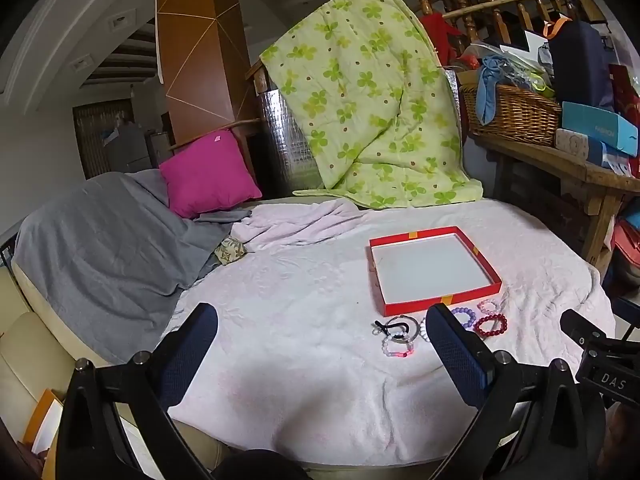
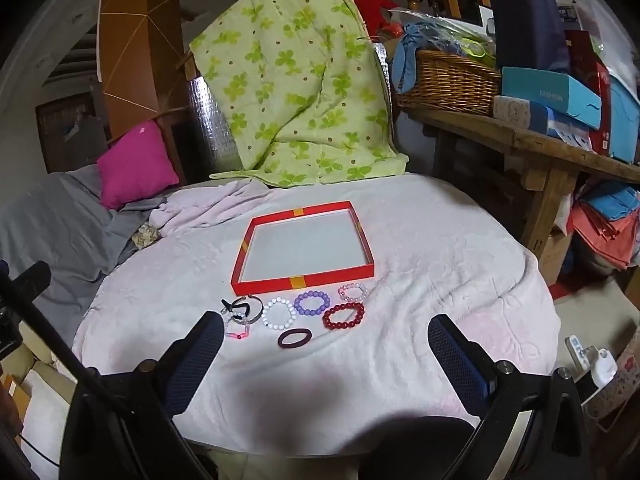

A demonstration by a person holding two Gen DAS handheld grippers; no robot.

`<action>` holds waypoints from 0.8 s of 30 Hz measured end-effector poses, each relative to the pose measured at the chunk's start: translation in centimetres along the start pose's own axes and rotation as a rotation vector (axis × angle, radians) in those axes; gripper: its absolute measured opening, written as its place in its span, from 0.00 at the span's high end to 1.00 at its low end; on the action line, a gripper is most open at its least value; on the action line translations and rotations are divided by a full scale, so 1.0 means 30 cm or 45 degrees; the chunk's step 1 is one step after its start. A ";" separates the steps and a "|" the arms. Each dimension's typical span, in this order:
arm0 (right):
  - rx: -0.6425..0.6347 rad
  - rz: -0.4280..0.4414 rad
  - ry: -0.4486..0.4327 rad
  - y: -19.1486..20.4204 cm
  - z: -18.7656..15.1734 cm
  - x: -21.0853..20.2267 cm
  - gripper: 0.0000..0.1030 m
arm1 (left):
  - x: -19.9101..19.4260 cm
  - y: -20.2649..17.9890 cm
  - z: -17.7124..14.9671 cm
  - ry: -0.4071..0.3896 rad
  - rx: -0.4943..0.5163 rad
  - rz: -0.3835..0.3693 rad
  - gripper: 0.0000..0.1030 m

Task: Organize jewelry
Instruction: 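Move both grippers toward the bracelets lying beside the red tray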

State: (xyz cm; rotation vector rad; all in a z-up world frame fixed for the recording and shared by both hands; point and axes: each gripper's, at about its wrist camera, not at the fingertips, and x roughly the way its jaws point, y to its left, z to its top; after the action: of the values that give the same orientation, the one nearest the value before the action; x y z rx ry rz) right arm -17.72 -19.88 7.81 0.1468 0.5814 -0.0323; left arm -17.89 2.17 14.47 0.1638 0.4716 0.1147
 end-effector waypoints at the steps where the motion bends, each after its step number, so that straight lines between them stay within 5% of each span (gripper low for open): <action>1: 0.002 0.000 0.002 0.006 0.001 -0.001 0.00 | -0.001 -0.002 0.002 0.000 0.000 0.000 0.00; 24: 0.023 0.005 -0.027 0.010 0.024 0.026 0.00 | 0.010 -0.008 -0.010 0.014 0.021 -0.020 0.00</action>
State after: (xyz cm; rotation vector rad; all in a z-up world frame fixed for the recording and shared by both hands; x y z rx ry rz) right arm -16.64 -19.68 8.01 0.1651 0.5601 -0.0357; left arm -17.73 2.01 14.03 0.1755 0.4846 0.0965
